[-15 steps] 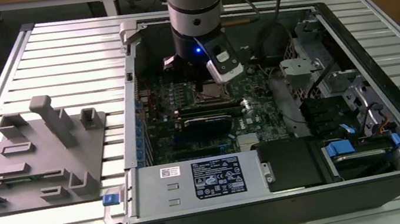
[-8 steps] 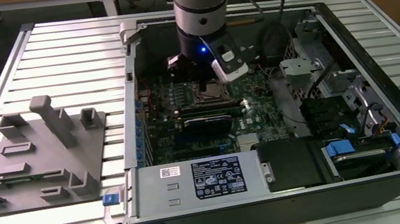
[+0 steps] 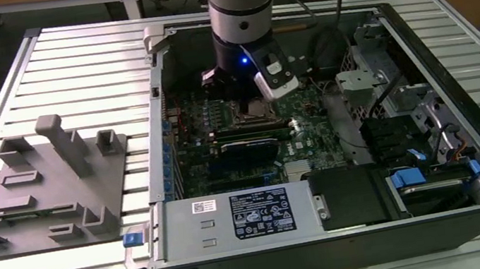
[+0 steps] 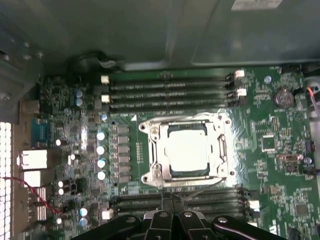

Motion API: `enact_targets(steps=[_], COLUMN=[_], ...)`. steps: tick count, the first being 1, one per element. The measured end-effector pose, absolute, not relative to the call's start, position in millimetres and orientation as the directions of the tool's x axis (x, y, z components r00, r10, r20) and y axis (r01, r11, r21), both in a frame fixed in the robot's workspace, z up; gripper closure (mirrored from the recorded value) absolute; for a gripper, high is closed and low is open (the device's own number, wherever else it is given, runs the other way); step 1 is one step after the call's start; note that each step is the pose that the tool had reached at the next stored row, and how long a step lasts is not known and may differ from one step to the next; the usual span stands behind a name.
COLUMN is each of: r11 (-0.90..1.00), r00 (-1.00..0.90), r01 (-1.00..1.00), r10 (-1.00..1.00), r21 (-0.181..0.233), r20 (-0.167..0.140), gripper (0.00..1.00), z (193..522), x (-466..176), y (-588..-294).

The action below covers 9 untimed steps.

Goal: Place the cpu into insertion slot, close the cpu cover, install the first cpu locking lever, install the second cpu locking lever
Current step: 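Install the second cpu locking lever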

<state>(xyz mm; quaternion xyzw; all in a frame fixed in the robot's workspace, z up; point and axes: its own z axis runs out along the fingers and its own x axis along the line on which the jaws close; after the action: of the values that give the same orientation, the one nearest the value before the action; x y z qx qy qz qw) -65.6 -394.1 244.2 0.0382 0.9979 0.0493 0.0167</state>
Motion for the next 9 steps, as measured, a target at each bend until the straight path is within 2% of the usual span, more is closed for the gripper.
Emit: enact_targets(steps=[3,9], r11=[0.993,0.994], r00=[-0.996,-0.996], r01=[0.075,0.076], r10=[0.078,0.079], r21=[0.085,0.083], r20=[-0.031,-0.031], gripper=[0.90,0.90], z=[242.5,238.5], x=[-65.5,-65.8], y=[-394.1,-394.1])
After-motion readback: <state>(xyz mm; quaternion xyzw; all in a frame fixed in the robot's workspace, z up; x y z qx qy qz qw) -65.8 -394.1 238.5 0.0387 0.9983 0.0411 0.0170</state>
